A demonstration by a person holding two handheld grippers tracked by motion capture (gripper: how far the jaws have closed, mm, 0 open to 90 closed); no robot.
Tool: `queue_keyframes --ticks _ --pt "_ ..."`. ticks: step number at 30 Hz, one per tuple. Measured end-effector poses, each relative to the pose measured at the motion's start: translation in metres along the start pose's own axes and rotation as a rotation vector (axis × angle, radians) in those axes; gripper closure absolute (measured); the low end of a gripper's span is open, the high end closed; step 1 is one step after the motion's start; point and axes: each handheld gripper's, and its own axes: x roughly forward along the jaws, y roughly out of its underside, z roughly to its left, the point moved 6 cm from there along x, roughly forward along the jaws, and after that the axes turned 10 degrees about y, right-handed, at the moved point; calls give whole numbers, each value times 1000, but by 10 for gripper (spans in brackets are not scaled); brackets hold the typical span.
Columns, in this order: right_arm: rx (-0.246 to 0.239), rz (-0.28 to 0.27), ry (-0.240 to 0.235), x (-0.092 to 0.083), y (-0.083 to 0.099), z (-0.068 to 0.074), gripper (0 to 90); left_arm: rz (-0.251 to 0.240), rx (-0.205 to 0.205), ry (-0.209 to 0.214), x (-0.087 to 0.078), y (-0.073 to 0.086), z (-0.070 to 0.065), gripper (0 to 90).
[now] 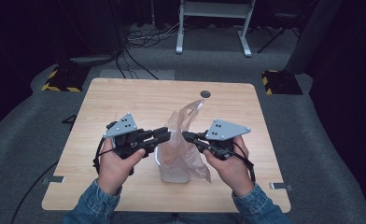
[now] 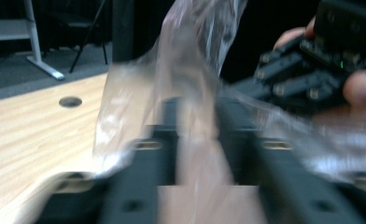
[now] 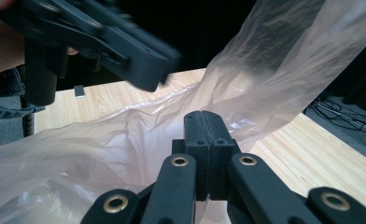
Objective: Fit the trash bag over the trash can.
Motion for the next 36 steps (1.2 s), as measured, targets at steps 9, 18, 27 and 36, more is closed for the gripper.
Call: queue_keyframes --ticks 9,18,27,36 --pt "-57 9 -50 11 -6 19 900 24 5 40 16 -9 -9 518" --pt "-42 -1 -43 6 -2 16 900 69 61 -3 5 -4 -3 900" --pt "8 -17 54 -15 2 -13 900 70 55 -53 -15 2 7 900" --pt "66 -63 33 -3 -14 -21 434 83 72 -19 -12 3 3 900"
